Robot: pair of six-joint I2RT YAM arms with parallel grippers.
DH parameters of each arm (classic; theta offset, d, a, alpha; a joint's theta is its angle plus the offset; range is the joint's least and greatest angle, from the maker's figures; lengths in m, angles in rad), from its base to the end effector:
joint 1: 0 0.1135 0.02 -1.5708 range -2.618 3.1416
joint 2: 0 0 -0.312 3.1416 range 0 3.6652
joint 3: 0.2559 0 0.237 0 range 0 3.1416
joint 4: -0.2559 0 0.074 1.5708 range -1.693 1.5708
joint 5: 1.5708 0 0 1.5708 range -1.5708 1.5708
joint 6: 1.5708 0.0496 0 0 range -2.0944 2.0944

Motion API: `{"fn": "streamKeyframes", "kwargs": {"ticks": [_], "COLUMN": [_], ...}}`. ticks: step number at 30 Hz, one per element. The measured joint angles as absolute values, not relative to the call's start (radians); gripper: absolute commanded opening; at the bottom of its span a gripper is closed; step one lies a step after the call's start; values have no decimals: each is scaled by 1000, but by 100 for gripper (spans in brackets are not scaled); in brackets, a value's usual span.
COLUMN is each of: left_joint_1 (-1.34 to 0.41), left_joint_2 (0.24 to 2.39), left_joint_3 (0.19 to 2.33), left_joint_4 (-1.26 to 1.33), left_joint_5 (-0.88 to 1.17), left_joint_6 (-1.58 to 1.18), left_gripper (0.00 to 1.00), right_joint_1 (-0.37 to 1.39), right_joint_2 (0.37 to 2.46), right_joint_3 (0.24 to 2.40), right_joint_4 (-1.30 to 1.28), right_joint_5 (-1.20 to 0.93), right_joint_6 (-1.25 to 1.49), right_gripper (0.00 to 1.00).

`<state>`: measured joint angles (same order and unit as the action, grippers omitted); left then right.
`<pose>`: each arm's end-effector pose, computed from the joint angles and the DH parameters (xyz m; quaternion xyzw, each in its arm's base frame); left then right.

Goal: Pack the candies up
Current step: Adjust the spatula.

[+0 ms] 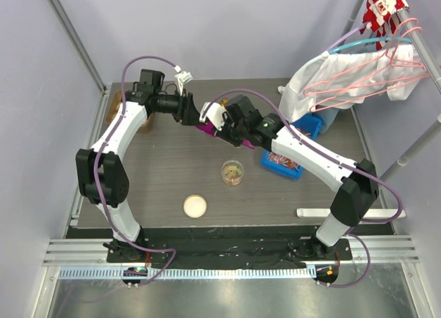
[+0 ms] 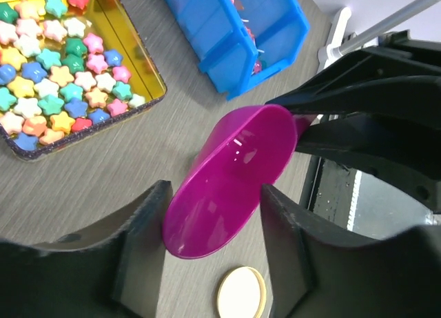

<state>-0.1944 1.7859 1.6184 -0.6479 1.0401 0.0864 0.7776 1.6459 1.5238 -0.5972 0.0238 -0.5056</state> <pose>0.3750 -0.1174 0.3671 0.2943 0.7730 -0.4785 0.2946 0.2654 0.2596 0.3748 -0.5411 0.7325 0.0453 0.4106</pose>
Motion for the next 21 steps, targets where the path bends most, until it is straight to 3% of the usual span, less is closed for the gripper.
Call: {"fn": "streamKeyframes", "kwargs": {"ticks": [1, 3, 8, 9, 10, 13, 16, 21], "left_joint_1": [-194, -194, -189, -189, -189, -186, -187, -184], "left_joint_2": [1790, 1805, 1837, 1838, 1839, 1839, 1843, 1868], "left_joint_3": [1618, 1620, 1621, 1621, 1621, 1628, 1631, 1631], "left_joint_4": [-651, -662, -686, -692, -695, -711, -710, -707], "left_joint_5": [1044, 1050, 1059, 1059, 1063, 1109, 1122, 1183], "left_joint_6": [88, 94, 114, 113, 111, 94, 93, 93], "left_gripper": [42, 32, 18, 5, 0, 0, 0, 0], "right_joint_1": [780, 784, 801, 805, 808, 813, 813, 812], "right_joint_2": [1645, 1643, 1642, 1642, 1642, 1642, 1640, 1622], "right_joint_3": [1524, 1523, 1515, 1512, 1508, 1496, 1495, 1489], "right_joint_4": [-597, -599, -596, -596, -596, -598, -598, -611], "right_joint_5": [32, 48, 88, 96, 104, 124, 129, 110], "right_joint_6": [-507, -513, -528, -530, -533, -546, -550, -551], "right_gripper": [1, 1, 1, 1, 1, 2, 12, 35]}}
